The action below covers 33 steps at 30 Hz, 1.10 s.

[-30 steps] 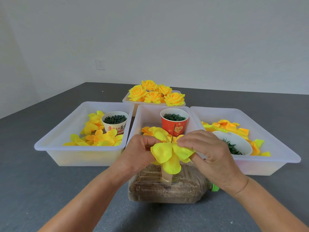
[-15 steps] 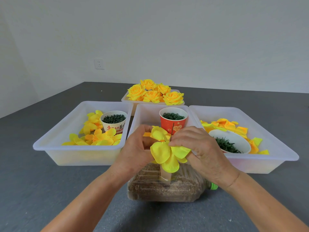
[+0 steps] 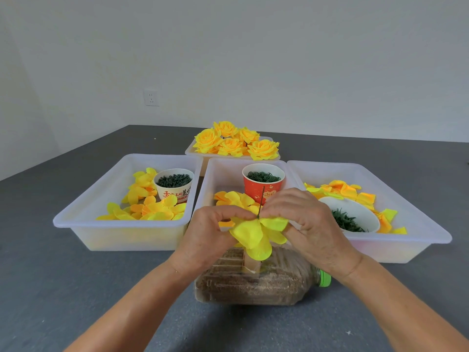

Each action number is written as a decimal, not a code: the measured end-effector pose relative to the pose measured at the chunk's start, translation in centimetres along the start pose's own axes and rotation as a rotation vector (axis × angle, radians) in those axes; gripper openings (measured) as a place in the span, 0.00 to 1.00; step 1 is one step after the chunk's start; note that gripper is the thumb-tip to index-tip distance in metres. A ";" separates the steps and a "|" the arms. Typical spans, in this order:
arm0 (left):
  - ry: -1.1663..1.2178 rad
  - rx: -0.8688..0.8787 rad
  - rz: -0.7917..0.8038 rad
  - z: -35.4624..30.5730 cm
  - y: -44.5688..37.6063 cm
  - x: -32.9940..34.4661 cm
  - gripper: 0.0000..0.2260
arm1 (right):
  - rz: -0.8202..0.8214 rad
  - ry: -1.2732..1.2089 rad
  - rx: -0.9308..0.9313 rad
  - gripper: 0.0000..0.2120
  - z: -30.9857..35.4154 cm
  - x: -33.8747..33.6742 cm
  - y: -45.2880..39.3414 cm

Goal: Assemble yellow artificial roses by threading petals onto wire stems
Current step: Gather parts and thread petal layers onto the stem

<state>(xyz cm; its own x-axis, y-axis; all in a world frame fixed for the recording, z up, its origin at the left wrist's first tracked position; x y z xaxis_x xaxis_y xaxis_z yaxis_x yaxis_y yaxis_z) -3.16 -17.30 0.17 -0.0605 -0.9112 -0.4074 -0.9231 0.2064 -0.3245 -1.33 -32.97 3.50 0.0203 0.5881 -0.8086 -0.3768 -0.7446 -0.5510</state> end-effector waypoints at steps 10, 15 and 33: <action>0.028 0.040 0.002 0.0 -0.2 0.1 0.09 | -0.010 0.059 -0.001 0.13 0.2 0.4 0.3; 0.000 0.027 0.013 0.0 -0.3 0.1 0.11 | -0.001 0.063 -0.017 0.12 0.5 0.5 0.9; -0.108 -0.039 0.044 -0.7 -0.5 0.2 0.11 | -0.005 -0.017 0.026 0.09 0.1 0.7 1.2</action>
<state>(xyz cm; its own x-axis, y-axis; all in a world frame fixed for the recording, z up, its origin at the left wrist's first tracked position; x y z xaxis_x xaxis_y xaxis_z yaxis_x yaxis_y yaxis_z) -3.00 -17.79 0.80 -0.0621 -0.8577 -0.5104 -0.9346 0.2295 -0.2719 -1.87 -33.44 2.26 0.0067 0.5968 -0.8023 -0.4010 -0.7334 -0.5489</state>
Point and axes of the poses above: each hand's wrist, its own y-axis away from the middle knuckle, its own x-axis out of the palm, z = x × y, the point moved 6 cm from there along -y, towards the middle knuckle, and after that the axes turned 15 degrees about z, right-handed, at the moved point
